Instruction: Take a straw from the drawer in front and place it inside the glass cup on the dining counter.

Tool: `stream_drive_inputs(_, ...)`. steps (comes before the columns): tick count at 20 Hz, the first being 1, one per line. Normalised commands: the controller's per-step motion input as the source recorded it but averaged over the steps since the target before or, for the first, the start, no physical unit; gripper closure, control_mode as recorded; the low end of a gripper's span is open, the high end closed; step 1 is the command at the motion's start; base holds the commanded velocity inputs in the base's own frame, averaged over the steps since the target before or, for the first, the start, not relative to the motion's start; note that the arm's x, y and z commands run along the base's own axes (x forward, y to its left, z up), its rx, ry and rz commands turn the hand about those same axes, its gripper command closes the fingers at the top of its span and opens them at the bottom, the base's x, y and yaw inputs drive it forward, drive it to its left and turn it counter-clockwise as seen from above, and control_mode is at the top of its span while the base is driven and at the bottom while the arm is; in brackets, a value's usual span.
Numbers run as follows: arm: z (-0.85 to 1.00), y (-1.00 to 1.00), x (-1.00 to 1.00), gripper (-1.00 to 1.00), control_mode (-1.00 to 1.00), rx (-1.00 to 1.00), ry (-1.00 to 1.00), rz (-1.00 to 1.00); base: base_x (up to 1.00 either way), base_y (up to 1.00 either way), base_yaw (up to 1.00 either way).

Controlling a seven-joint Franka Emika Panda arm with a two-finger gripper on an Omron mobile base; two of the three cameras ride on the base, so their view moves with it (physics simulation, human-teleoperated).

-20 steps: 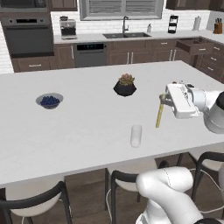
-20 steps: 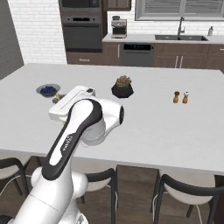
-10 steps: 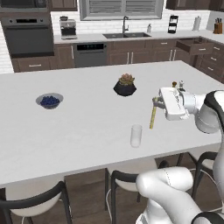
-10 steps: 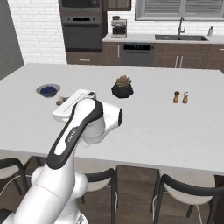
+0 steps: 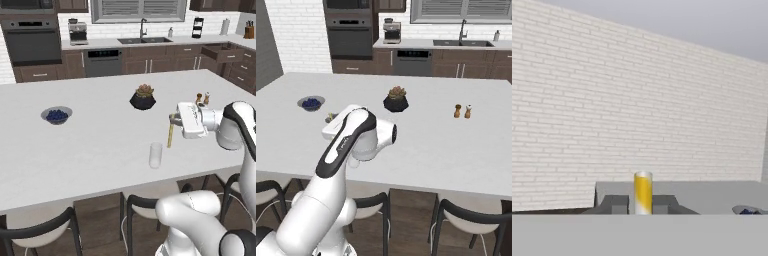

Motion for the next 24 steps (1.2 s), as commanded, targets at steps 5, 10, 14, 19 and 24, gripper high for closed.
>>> stream_drive_inputs(5, -0.14, 0.0, 0.35, 1.0, -1.0, -0.01, -0.01, 0.0, 0.0, 0.0, 0.0)
stream_drive_inputs(10, -0.15, 0.0, 0.1, 1.0, -1.0, -0.02, -0.04, 0.0, 0.0, 0.0, 0.0)
stream_drive_inputs(14, -0.18, 0.0, 0.12, 1.0, -1.0, -0.01, -0.04, 0.0, 0.0, 0.0, 0.0)
stream_drive_inputs(19, -0.13, 0.0, 0.14, 1.0, -1.0, 0.0, -0.01, 0.0, 0.0, 0.0, 0.0)
stream_drive_inputs(24, -0.19, 0.0, 0.08, 1.0, -1.0, 0.0, 0.0, 0.0, 0.0, 0.0, 0.0)
